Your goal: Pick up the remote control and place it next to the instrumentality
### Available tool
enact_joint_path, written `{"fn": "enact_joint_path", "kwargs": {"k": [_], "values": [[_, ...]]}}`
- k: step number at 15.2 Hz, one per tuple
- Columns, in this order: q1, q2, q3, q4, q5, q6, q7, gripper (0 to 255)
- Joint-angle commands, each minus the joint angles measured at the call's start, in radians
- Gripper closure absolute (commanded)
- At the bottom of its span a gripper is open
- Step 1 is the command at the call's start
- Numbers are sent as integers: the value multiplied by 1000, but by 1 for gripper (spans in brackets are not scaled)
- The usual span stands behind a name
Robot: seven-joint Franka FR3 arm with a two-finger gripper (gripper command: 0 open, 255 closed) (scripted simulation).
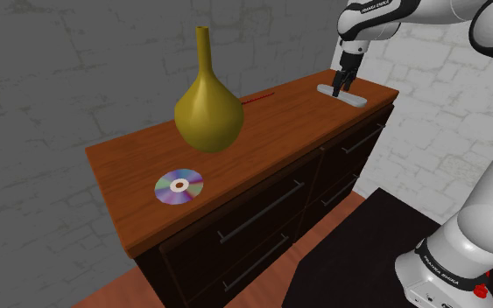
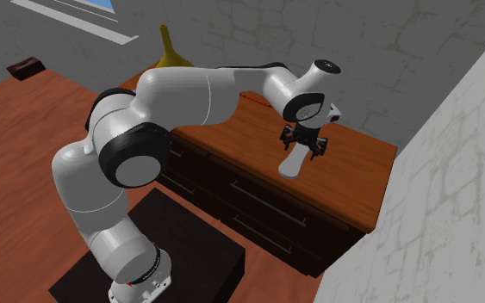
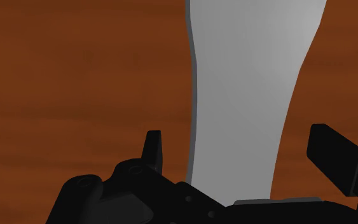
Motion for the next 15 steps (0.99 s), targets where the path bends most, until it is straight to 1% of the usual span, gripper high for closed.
{"fn": "enact_joint_path", "kwargs": {"k": [1, 2, 11, 15], "values": [[0, 0, 0, 0, 0, 0, 0, 0], [0, 0, 0, 0, 0, 0, 0, 255], [0, 0, 0, 0, 0, 0, 0, 255], [0, -10, -1, 41, -4, -50, 3, 255]]}}
